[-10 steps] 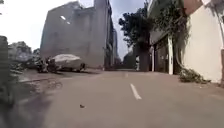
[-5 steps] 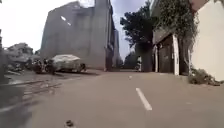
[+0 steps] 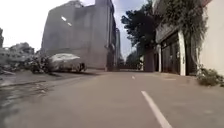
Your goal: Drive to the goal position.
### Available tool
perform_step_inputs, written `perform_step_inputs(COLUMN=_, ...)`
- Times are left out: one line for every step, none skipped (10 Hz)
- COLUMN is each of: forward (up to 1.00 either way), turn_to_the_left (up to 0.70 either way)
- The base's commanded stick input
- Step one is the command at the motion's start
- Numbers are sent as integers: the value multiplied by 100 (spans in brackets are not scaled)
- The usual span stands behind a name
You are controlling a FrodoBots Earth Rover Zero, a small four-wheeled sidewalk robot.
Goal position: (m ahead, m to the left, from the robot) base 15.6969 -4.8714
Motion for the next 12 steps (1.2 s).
perform_step_inputs(forward=100, turn_to_the_left=-23)
perform_step_inputs(forward=100, turn_to_the_left=-1)
perform_step_inputs(forward=100, turn_to_the_left=1)
perform_step_inputs(forward=100, turn_to_the_left=-26)
perform_step_inputs(forward=100, turn_to_the_left=-31)
perform_step_inputs(forward=100, turn_to_the_left=-24)
perform_step_inputs(forward=100, turn_to_the_left=-13)
perform_step_inputs(forward=100, turn_to_the_left=6)
perform_step_inputs(forward=100, turn_to_the_left=6)
perform_step_inputs(forward=100, turn_to_the_left=6)
perform_step_inputs(forward=100, turn_to_the_left=6)
perform_step_inputs(forward=100, turn_to_the_left=6)
